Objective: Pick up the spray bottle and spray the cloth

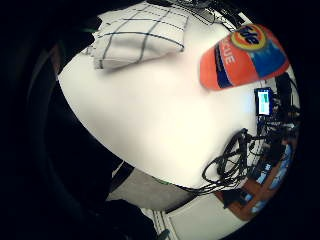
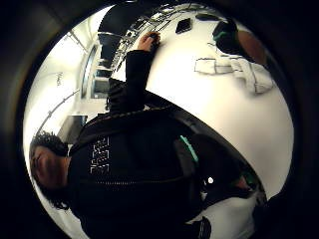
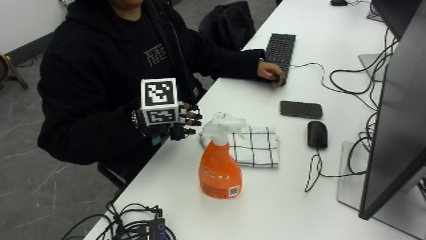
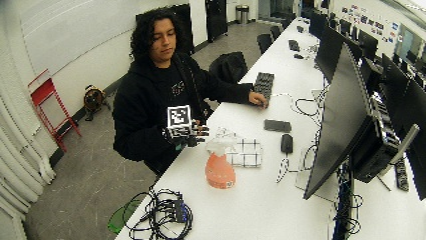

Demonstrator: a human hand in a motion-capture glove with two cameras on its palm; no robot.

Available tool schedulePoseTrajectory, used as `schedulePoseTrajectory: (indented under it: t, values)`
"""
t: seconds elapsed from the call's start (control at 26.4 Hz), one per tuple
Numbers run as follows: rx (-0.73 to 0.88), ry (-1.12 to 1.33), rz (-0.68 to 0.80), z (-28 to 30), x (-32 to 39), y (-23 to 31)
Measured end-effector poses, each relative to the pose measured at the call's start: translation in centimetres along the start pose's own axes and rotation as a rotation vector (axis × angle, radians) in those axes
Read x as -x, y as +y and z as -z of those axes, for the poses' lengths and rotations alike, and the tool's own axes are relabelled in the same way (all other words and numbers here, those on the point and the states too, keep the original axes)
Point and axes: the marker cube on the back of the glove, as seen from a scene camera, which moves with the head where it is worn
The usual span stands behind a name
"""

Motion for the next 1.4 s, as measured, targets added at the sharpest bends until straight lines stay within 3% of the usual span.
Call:
schedulePoseTrajectory:
  t: [0.72, 1.06, 1.4]
  values:
    - [-0.118, 0.004, -0.326, 11.8, -13.8, 2.5]
    - [-0.219, -0.210, -0.299, 15.1, -16.9, -1.2]
    - [-0.282, -0.512, -0.179, 14.8, -18.5, -7.5]
